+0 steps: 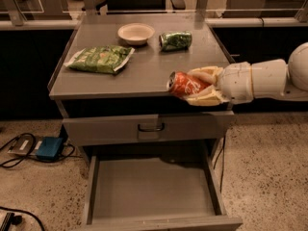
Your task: Pick coke can from middle drawer and place on counter
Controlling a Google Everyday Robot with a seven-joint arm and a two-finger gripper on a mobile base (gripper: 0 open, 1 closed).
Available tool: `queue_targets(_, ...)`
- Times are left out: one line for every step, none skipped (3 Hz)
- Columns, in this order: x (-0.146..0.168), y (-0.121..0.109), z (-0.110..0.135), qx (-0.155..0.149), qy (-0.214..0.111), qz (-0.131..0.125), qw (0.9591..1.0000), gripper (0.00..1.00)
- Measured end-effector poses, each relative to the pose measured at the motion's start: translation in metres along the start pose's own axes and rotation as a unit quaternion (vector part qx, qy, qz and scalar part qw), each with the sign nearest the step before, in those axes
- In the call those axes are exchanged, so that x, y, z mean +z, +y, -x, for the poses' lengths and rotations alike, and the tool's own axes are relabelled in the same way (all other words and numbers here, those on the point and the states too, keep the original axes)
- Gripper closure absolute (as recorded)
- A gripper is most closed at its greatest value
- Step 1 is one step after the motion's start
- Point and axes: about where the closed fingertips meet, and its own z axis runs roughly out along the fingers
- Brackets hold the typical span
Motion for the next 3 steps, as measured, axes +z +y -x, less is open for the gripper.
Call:
queue_targets(0.0, -0.03, 0.003, 0.011, 0.006, 0.008, 0.9999, 1.0)
queue_targets(0.014, -0.066, 0.012, 0.007, 0.03, 0.009, 0.9995, 1.0)
queue_targets(0.014, -0.066, 0.012, 0.007, 0.03, 0.009, 0.9995, 1.0)
